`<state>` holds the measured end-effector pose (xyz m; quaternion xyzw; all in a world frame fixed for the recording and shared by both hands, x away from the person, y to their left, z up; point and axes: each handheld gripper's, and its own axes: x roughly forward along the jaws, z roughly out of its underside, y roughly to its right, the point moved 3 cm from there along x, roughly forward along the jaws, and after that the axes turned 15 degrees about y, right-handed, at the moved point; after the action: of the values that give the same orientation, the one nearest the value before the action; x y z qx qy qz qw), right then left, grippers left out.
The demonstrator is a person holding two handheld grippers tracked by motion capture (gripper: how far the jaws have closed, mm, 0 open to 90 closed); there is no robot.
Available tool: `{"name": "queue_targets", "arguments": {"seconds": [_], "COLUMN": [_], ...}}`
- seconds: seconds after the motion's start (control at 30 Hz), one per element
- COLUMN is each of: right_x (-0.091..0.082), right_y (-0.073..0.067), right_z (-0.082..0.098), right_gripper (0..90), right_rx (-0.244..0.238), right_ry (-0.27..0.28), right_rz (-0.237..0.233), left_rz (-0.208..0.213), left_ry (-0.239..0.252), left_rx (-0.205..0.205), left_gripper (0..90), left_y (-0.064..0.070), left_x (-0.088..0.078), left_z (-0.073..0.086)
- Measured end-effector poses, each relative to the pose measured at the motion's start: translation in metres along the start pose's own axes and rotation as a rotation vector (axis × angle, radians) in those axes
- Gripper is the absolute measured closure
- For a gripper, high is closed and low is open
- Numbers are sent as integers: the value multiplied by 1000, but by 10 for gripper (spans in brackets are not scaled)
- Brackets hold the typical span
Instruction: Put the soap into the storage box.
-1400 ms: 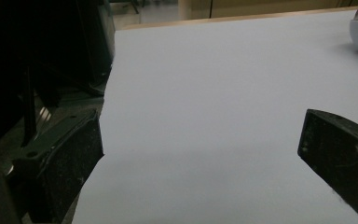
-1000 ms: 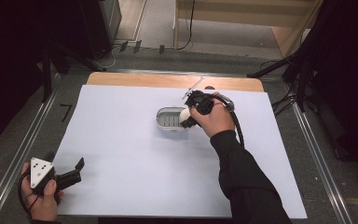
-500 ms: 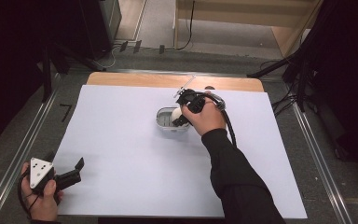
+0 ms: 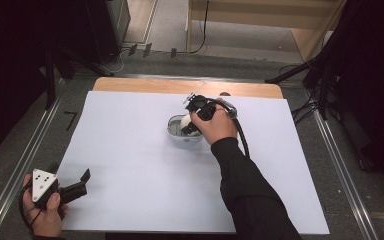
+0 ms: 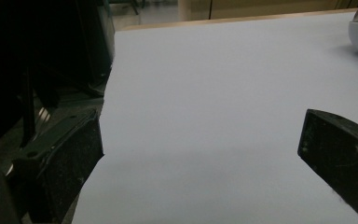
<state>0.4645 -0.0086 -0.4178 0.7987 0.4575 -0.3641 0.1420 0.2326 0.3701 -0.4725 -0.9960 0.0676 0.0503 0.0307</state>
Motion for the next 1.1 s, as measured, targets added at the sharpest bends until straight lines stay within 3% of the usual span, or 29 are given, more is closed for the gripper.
{"name": "queue_targets", "arguments": {"seconds": [0.83,1.1], "right_x": [7,3], "right_y": [-3,-3], "right_z": [0,0], "right_gripper": [239,239], "right_rx": [19,63], "right_ry": [-14,-19], "right_rz": [32,-9], "left_rz": [0,2], "left_ry": [1,1], "left_rx": [-2,-2], "left_gripper": [2,2], "left_y": [0,0], "left_x": [0,0], "left_z": [0,0]}}
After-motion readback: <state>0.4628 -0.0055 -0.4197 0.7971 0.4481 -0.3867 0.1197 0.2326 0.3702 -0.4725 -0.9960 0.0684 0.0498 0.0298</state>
